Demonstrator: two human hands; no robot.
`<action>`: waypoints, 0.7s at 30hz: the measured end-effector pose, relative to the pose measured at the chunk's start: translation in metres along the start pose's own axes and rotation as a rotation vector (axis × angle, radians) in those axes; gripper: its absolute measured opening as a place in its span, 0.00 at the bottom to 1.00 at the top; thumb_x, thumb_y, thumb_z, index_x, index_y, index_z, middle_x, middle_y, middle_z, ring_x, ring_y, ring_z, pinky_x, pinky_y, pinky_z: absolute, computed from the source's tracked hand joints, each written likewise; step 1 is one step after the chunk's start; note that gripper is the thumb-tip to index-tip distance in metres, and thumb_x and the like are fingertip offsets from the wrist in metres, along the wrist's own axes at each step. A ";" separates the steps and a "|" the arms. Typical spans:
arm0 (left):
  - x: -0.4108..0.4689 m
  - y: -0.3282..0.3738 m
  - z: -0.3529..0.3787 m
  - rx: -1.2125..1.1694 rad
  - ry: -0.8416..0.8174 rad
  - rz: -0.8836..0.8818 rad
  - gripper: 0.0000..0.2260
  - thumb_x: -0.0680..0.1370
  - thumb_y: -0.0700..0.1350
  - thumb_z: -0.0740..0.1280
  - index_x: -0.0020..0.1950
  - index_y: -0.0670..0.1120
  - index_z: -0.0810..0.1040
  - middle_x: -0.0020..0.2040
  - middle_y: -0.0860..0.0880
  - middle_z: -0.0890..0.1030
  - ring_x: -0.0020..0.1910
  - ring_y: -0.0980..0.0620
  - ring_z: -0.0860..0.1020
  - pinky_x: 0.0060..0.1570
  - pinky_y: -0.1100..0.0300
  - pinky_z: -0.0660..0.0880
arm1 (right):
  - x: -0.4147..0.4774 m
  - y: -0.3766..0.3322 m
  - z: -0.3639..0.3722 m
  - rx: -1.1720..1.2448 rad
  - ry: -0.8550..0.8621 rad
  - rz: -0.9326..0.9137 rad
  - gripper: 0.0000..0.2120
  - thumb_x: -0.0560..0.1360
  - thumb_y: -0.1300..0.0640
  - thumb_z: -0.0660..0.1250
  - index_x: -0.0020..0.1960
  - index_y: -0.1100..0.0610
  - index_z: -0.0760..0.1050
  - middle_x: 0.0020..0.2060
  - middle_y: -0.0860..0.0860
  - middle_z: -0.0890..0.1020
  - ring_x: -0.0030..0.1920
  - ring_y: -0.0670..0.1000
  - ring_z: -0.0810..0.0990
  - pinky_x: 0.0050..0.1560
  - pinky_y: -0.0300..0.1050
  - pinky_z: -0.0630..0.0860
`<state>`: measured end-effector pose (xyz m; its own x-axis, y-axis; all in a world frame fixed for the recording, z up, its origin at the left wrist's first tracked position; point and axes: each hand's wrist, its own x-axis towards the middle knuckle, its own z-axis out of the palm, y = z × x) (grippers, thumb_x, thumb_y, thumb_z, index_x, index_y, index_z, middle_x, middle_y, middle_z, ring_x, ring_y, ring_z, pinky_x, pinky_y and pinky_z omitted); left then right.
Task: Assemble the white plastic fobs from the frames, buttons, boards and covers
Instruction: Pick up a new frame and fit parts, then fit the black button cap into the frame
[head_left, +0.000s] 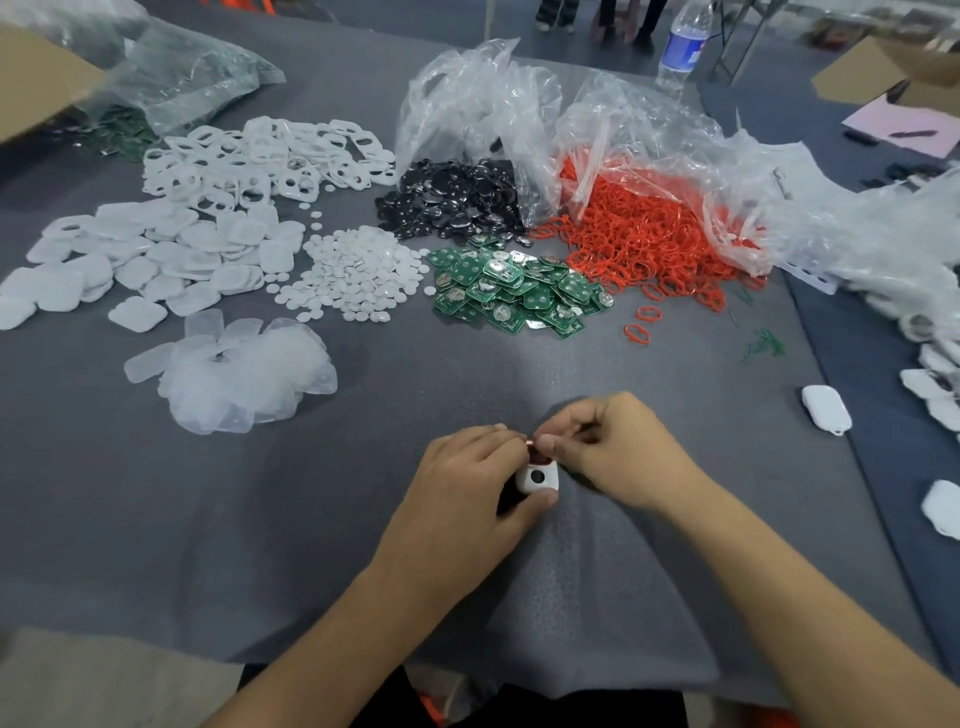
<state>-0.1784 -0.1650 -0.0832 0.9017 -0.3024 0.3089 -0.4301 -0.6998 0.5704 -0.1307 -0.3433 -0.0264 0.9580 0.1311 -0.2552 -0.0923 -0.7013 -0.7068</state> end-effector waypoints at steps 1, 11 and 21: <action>0.000 0.000 0.000 -0.006 0.003 -0.008 0.14 0.78 0.58 0.70 0.56 0.50 0.80 0.58 0.56 0.82 0.67 0.54 0.75 0.66 0.52 0.70 | -0.007 0.004 0.004 -0.019 0.052 -0.021 0.04 0.75 0.58 0.75 0.45 0.50 0.86 0.36 0.44 0.86 0.36 0.41 0.82 0.41 0.37 0.76; -0.005 0.002 -0.007 -0.312 -0.002 -0.139 0.15 0.76 0.59 0.73 0.57 0.58 0.73 0.50 0.60 0.80 0.52 0.57 0.79 0.50 0.56 0.77 | -0.048 0.006 0.039 0.492 0.264 0.079 0.14 0.78 0.68 0.64 0.52 0.52 0.82 0.44 0.49 0.86 0.45 0.48 0.85 0.47 0.39 0.80; -0.003 0.007 -0.011 -0.014 0.015 -0.091 0.14 0.75 0.57 0.66 0.60 0.58 0.76 0.51 0.62 0.78 0.57 0.57 0.70 0.60 0.55 0.71 | -0.048 0.001 0.059 0.181 0.416 -0.095 0.13 0.74 0.65 0.72 0.49 0.48 0.86 0.45 0.44 0.81 0.46 0.37 0.79 0.45 0.23 0.70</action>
<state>-0.1848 -0.1618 -0.0723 0.9364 -0.2279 0.2667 -0.3469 -0.7147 0.6074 -0.1926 -0.3094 -0.0538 0.9887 -0.1292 0.0760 -0.0098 -0.5615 -0.8274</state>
